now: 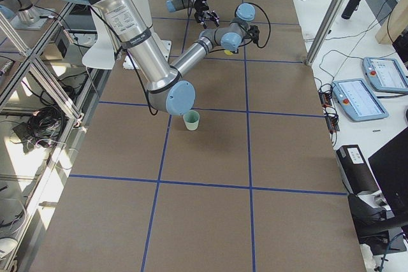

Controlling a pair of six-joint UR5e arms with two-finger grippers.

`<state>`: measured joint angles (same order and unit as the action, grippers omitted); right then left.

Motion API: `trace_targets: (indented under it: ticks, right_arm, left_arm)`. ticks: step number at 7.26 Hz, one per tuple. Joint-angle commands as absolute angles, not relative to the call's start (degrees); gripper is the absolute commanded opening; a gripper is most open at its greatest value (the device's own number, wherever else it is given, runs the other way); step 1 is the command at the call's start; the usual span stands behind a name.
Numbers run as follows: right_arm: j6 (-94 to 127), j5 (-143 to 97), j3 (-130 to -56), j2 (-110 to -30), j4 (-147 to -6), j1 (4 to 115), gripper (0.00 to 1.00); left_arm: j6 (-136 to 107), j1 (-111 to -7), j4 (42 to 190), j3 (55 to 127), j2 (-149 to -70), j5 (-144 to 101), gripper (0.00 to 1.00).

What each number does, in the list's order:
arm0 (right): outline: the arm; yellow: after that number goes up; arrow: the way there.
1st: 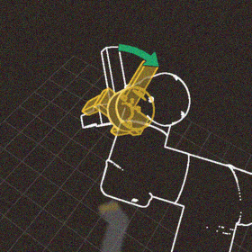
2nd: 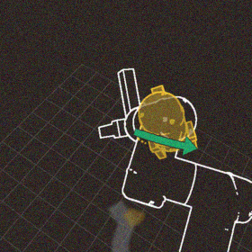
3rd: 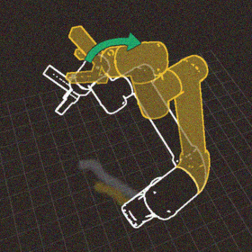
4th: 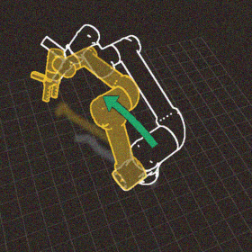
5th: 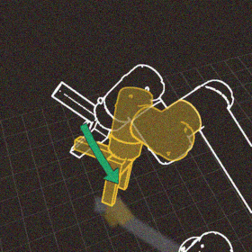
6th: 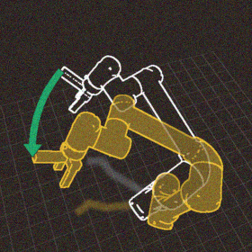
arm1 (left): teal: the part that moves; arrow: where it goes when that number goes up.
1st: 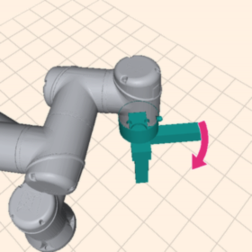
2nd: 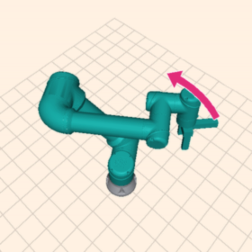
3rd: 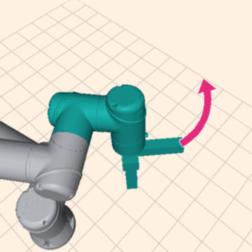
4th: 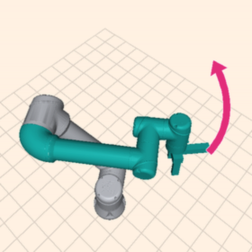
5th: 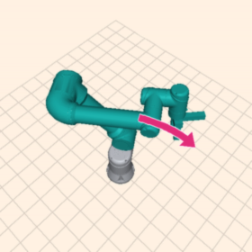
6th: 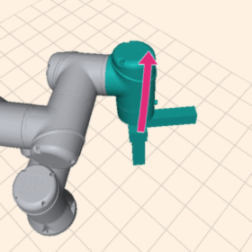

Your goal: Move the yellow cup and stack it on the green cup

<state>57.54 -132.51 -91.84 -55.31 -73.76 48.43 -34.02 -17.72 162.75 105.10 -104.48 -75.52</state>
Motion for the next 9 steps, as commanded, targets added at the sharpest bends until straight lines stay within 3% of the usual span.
trace_targets:
  ticks: [1, 2, 5, 6, 9]
  right_arm:
    - [53.4, -130.9, -92.5, -58.3, -73.8, 55.6, 0.0]
    - [47.9, -130.9, -92.9, -60.2, -74.1, 59.7, 0.0]
    - [32.5, -130.8, -93.0, -65.8, -74.1, 69.1, 0.0]
    - [29.1, -130.8, -93.2, -68.4, -74.1, 70.7, 0.0]
    - [27.3, -131.1, -107.4, -83.8, -77.6, 70.8, 0.0]
  left_arm:
    - [-35.9, -20.5, 152.4, 114.1, -97.0, -75.6, 1.0]
    - [-38.3, -25.4, 147.0, 114.2, -94.7, -77.9, 1.0]
    - [-36.9, -53.5, 119.7, 113.3, -95.5, -112.7, 1.0]
    - [-31.9, -57.0, 112.4, 113.0, -95.5, -114.8, 1.0]
    - [-24.5, -64.5, 104.2, 112.9, -90.6, -121.8, 1.0]
